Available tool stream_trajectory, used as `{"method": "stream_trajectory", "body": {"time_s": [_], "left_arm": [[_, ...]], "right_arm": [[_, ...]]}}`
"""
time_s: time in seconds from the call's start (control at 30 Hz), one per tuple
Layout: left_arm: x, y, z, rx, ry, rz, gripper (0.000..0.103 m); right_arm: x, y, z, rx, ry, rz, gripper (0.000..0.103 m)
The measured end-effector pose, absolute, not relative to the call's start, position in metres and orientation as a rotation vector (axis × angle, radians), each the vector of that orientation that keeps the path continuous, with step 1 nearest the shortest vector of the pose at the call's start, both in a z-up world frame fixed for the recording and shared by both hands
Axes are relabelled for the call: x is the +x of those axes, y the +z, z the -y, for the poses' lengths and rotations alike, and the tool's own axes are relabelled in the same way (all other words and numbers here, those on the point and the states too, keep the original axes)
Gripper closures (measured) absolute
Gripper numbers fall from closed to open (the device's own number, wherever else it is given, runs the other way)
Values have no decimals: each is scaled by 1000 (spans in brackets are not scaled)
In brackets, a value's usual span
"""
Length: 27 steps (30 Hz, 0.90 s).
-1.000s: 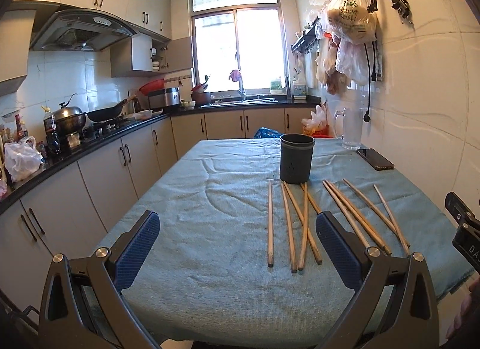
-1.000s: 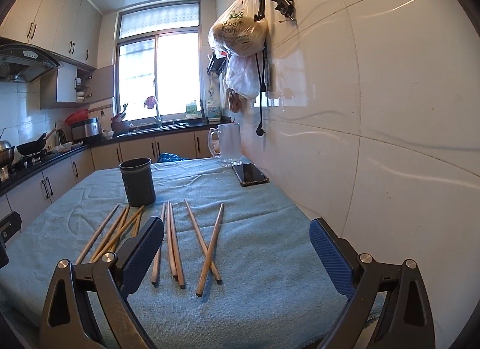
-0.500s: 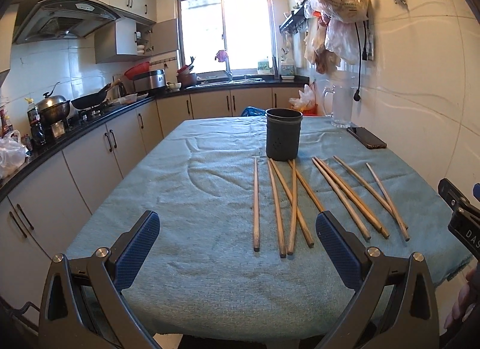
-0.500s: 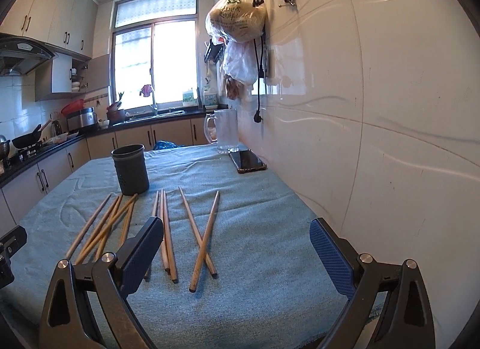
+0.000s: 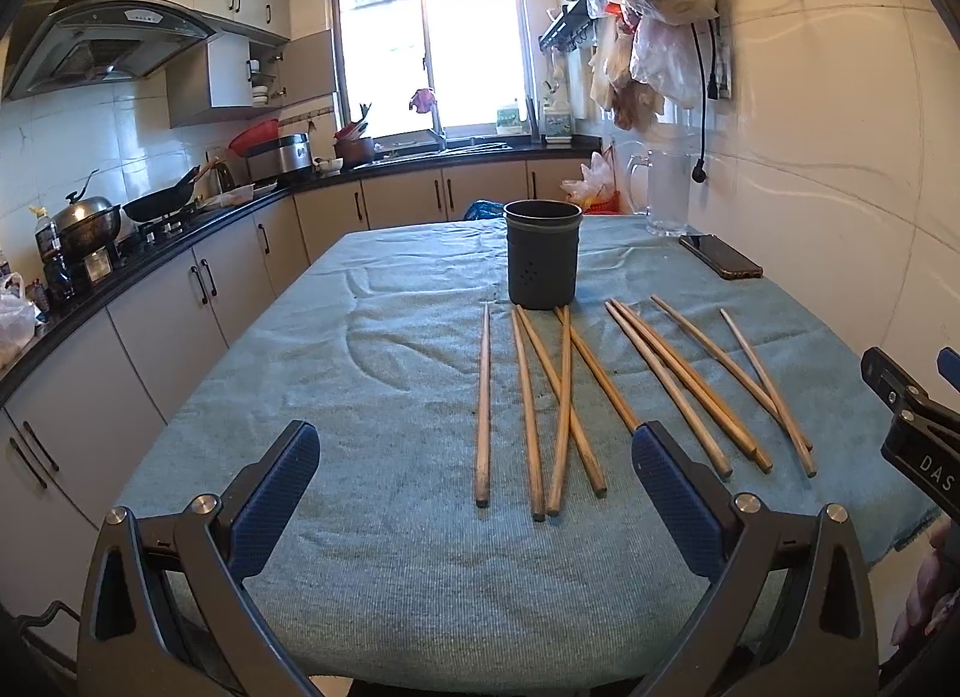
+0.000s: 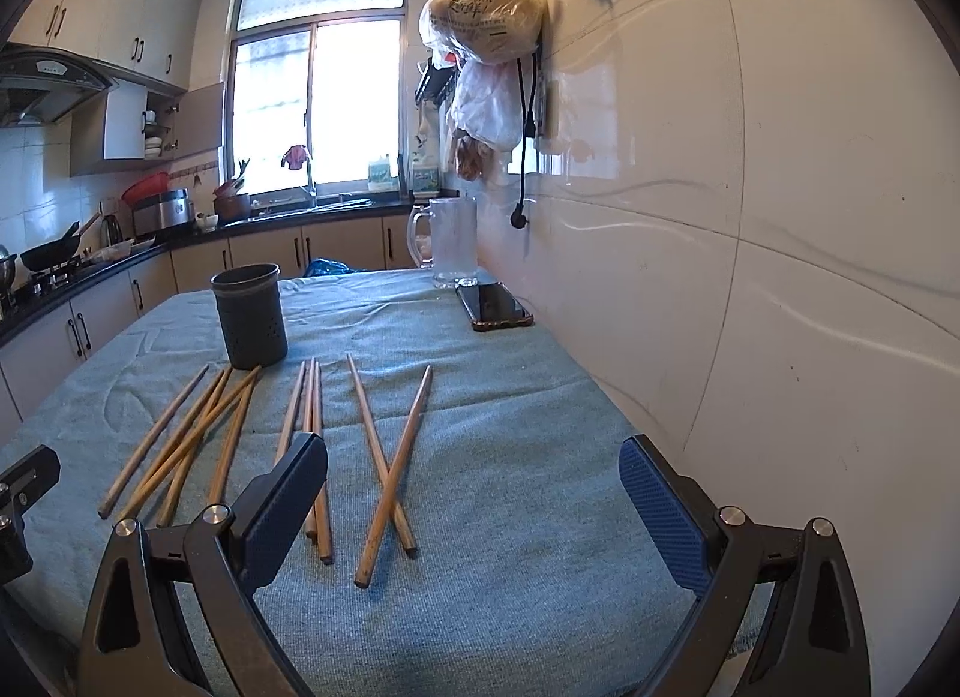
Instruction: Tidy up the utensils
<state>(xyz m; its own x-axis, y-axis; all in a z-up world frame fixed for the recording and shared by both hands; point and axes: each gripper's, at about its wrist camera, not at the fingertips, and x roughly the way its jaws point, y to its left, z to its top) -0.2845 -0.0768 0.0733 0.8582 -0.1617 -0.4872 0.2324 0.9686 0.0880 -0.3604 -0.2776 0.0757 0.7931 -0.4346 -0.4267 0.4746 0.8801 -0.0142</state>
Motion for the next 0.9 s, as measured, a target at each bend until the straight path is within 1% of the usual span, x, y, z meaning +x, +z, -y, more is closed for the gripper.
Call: {"method": "stream_trajectory", "body": {"time_s": [0.27, 0.53, 0.6, 0.73, 0.77, 0.8, 0.83, 0.87, 0.9], "left_arm": [[-274, 81, 70, 146, -176, -485, 0], [-228, 104, 44, 103, -151, -540, 0], [-215, 108, 42, 108, -160, -569, 0], [-179, 112, 39, 70, -220, -698, 1], [-170, 113, 38, 49, -244, -722, 2], [-164, 113, 39, 38, -259, -736, 7], [-156, 113, 40, 35, -270, -750, 14], [-149, 111, 42, 39, -275, -761, 19], [-138, 109, 45, 53, -282, -777, 30]], "right_arm": [[-354, 78, 285, 88, -486, -442, 3], [-329, 89, 312, 101, -416, -510, 3], [-319, 91, 319, 112, -383, -540, 3], [-297, 91, 332, 142, -325, -598, 3], [-290, 91, 336, 156, -310, -617, 4], [-282, 90, 342, 183, -288, -640, 8], [-275, 90, 346, 203, -276, -658, 15], [-268, 88, 350, 217, -266, -678, 19], [-261, 87, 352, 225, -253, -698, 25]]}}
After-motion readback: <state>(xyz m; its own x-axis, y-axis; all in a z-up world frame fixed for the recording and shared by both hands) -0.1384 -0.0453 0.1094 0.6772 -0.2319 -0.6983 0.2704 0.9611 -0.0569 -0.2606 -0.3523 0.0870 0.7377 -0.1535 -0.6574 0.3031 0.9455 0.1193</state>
